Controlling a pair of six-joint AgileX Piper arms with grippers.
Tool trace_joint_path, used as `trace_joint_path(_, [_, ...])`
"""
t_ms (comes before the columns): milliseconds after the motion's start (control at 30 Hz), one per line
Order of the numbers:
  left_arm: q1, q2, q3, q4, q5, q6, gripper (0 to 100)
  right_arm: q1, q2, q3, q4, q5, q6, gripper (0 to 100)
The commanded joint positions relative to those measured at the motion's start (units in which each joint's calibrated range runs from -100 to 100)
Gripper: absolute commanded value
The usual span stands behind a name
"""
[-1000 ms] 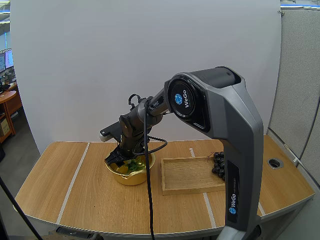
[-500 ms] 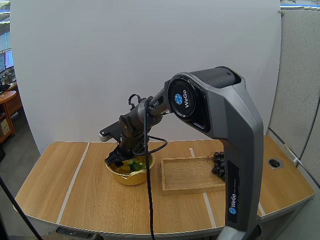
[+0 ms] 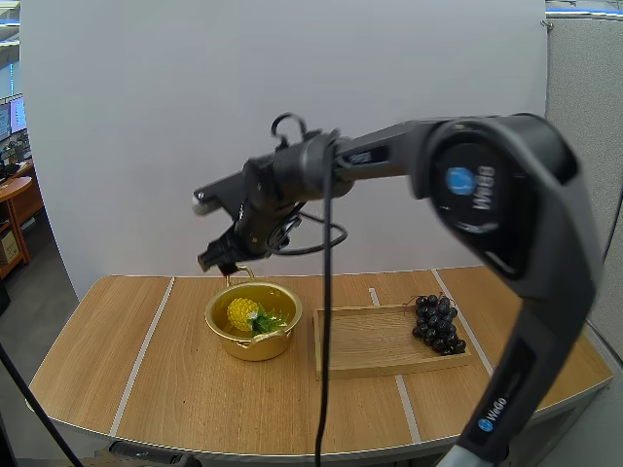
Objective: Open the pot, put the pineapple inside, and close it
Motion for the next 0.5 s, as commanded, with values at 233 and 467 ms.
trace_joint_path(233, [-0.03, -0.2, -0.6, 0.7, -1.6, -0.6, 0, -0.1, -17.1, 3.4, 1.3, 9.3, 0.0, 100])
trace_joint_path(467, [-0.03, -0.2, -0.6, 0.7, -1.6, -0.6, 0, -0.1, -30.0, 11.8, 0.9, 9.5, 0.0, 100])
